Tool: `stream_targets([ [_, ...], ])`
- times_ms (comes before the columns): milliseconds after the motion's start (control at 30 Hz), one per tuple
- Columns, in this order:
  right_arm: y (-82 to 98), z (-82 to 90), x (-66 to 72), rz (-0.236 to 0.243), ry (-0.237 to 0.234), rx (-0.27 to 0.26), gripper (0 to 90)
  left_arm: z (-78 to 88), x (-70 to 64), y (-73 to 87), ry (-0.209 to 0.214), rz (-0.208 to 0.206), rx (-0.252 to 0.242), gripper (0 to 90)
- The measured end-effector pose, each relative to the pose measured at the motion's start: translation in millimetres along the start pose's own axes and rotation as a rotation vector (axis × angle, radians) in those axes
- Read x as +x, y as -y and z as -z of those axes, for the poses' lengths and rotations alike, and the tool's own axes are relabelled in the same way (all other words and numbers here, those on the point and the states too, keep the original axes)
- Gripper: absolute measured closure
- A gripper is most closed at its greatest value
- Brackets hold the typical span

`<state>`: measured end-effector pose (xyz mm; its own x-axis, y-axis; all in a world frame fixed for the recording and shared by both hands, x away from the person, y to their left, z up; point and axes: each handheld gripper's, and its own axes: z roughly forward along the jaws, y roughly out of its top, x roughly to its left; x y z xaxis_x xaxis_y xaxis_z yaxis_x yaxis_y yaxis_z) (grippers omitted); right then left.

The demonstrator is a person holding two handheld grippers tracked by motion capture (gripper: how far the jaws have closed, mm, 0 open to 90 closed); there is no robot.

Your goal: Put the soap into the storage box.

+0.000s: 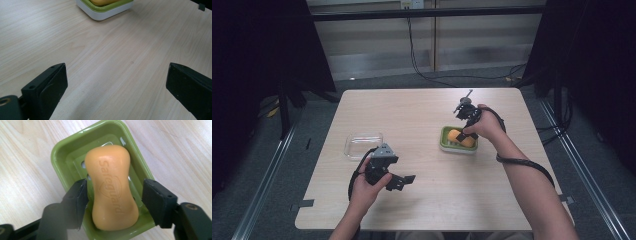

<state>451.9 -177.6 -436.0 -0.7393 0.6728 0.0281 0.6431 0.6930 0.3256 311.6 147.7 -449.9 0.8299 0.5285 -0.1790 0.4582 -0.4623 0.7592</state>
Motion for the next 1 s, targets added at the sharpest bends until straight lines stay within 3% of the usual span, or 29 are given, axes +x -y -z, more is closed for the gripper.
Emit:
stream_targets([
  [100, 2.9, 4.0, 2.7, -0.026, -0.002, -0.013, 32.8, 0.2, -0.2, -0.4, -0.002, -0.001, 0.01, 3.8],
  [400, 16.6, 13.7, 13.0, -0.005, -0.014, -0.046, 29.6, 1.6, -0.9, 0.8, -0.005, -0.002, 0.015, 3.8],
  [700, 34.1, 23.8, 19.5, -0.04, -0.04, -0.084, 27.0, -0.9, -3.0, 1.5, -0.001, -0.004, 0.02, 3.7],
  [1000, 55.7, 27.6, 25.6, -0.028, -0.034, -0.091, 25.4, 0.2, -3.5, 1.0, 0.001, -0.002, 0.021, 3.7],
])
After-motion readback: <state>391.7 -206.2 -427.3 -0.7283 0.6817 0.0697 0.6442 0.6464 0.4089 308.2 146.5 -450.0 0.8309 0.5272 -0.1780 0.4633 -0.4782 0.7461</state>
